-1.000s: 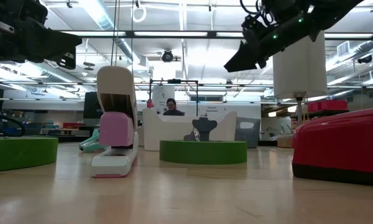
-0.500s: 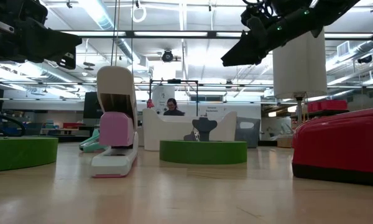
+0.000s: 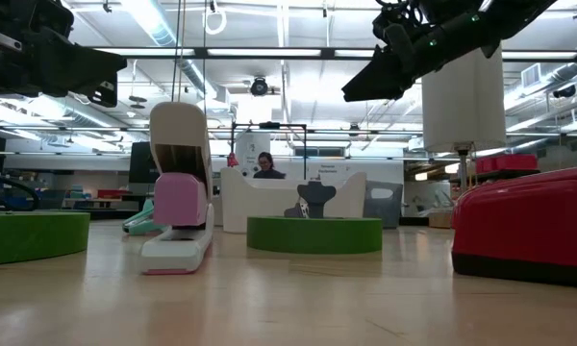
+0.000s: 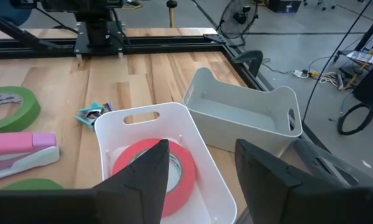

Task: Pick and place Stapler, Stapler remover, tape
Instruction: Put the black staple remover into the black bin

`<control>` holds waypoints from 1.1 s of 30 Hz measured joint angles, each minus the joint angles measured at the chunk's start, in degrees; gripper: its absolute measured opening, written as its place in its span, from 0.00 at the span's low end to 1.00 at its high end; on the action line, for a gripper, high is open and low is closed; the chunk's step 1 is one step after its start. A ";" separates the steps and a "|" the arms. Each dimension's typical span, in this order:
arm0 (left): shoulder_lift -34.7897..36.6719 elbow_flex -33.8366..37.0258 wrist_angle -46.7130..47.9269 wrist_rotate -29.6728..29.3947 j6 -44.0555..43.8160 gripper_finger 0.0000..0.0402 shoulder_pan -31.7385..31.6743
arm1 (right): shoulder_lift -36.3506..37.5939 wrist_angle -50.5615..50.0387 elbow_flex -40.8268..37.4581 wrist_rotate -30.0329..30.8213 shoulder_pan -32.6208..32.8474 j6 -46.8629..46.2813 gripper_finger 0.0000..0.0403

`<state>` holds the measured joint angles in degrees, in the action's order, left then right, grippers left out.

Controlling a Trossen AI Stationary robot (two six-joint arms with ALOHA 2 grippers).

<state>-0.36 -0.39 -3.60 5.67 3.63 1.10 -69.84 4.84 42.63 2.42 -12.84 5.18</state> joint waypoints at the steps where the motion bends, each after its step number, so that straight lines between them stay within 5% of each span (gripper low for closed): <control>1: 0.00 -0.01 0.00 0.02 0.01 0.02 0.00 | 0.00 -0.02 0.00 -0.07 0.00 0.04 0.46; 33: 0.00 -0.01 0.01 0.00 0.01 0.02 -0.01 | 0.00 -1.72 0.00 -0.55 0.00 0.04 0.46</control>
<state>-0.36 -0.40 -3.58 5.67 3.64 1.09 -69.84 3.12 42.63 1.87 -12.84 5.22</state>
